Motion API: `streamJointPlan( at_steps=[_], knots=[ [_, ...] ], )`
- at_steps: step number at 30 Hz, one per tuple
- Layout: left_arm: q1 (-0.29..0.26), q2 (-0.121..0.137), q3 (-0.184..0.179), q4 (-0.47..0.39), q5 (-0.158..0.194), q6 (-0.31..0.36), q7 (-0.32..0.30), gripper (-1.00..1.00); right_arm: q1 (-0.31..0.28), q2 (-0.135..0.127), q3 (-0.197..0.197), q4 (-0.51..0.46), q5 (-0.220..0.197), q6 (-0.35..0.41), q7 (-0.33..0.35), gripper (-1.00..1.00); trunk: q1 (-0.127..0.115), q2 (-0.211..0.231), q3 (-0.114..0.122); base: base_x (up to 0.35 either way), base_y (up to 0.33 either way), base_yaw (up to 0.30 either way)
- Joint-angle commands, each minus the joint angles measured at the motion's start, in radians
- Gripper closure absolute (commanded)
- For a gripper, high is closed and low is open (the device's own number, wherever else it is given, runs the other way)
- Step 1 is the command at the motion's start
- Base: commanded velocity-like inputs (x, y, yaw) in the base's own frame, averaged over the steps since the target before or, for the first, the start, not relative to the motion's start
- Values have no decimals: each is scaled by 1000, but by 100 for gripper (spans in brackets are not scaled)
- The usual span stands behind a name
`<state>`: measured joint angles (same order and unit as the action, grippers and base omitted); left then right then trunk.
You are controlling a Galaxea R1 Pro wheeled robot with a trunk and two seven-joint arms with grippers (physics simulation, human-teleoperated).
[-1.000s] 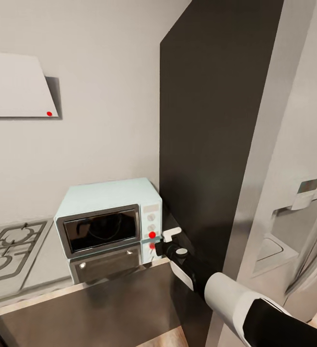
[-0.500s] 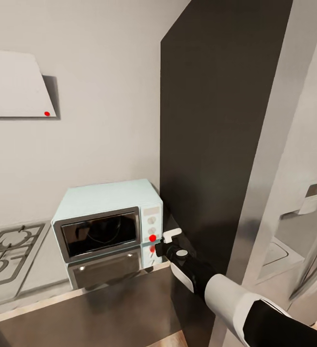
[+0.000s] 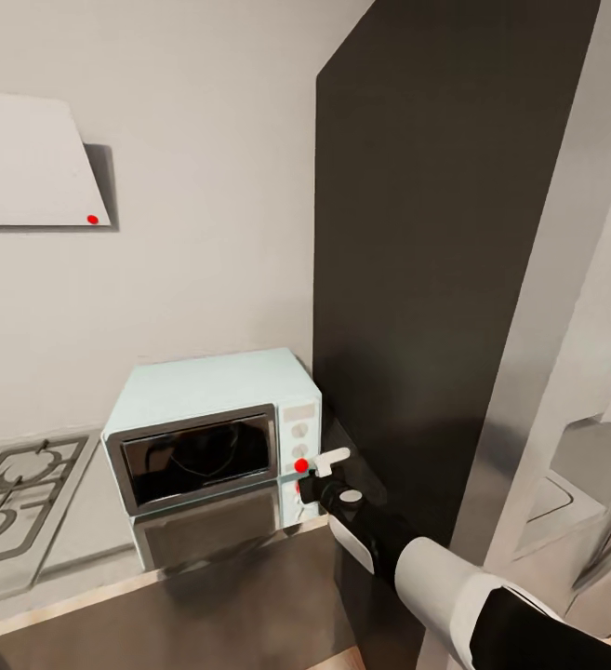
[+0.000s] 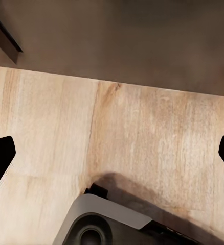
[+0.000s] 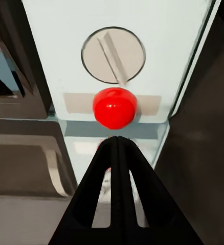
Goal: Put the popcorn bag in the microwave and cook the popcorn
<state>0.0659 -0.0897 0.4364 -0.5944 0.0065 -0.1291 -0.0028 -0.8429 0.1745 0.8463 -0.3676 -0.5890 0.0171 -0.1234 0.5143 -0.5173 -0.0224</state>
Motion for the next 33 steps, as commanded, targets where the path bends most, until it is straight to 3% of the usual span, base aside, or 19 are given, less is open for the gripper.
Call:
streamJointPlan(
  at_steps=[1,22,33],
  knots=[
    [0,-1,2,-1,0,-1,0,-100,-1,0,8,-1,-6,2,-7,100,1,-2,-2,122,155,0],
    [0,-1,2,11,0,-1,0,-100,1,0,8,0,-6,1,-8,100,1,-2,-2,46,10,0],
    [0,0,1,11,0,-1,0,-100,46,0,9,1,-4,0,-7,100,1,-2,-2,27,0,0]
  ],
)
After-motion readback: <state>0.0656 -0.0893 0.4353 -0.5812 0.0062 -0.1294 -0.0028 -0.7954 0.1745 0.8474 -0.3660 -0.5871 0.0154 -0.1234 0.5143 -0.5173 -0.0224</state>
